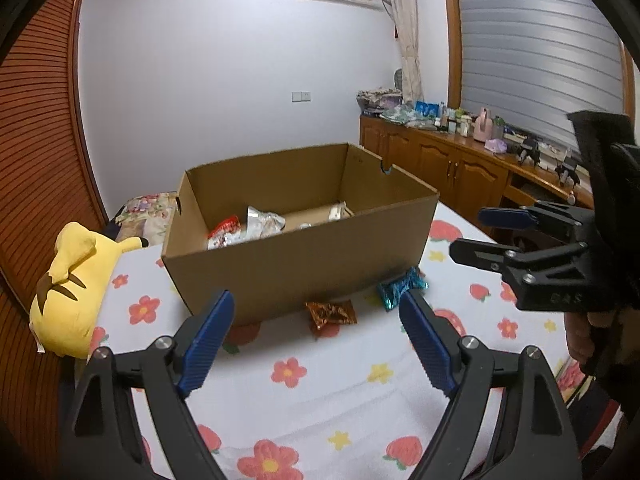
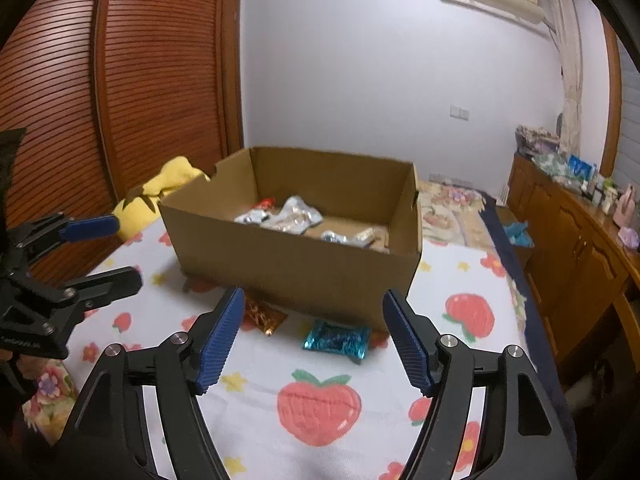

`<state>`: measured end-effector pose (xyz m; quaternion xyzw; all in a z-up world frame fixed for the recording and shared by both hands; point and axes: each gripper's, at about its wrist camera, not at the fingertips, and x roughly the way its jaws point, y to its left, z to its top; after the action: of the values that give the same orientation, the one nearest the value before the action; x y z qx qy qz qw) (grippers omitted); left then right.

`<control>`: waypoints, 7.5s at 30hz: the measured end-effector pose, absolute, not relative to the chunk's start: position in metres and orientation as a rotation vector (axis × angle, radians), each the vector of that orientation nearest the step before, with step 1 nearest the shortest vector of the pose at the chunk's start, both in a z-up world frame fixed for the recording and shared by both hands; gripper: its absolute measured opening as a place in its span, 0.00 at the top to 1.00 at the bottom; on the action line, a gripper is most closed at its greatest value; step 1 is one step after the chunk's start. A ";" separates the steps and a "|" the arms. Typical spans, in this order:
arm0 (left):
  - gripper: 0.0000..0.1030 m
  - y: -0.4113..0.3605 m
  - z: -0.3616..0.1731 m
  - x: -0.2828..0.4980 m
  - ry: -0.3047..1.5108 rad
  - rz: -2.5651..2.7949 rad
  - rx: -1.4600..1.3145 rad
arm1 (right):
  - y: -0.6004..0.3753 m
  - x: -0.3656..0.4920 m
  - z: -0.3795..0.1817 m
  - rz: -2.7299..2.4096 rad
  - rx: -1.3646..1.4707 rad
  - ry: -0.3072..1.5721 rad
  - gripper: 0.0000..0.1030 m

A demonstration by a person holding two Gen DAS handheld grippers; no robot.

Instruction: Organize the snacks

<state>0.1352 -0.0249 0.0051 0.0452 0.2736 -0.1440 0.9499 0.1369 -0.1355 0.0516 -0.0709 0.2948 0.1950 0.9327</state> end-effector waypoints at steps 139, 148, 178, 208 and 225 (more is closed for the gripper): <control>0.74 -0.018 0.029 0.257 0.591 -0.268 0.056 | -0.138 0.172 0.086 0.502 -0.183 0.524 0.73; 0.73 -0.014 0.027 0.292 0.631 -0.247 0.077 | -0.116 0.204 0.100 0.513 -0.238 0.500 0.73; 0.54 -0.003 0.023 0.341 0.647 -0.198 0.069 | -0.082 0.328 0.059 0.438 -0.344 0.703 0.57; 0.12 -0.003 0.067 0.223 0.372 -0.161 0.085 | -0.118 0.227 0.110 0.370 -0.150 0.494 0.27; 0.03 -0.007 0.091 0.152 0.272 -0.117 0.059 | -0.137 0.144 0.142 0.320 -0.087 0.334 0.00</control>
<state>0.1524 -0.0069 0.0912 0.0294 0.1353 -0.0584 0.9886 0.1438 -0.1368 0.1415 -0.0432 0.1657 0.1585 0.9724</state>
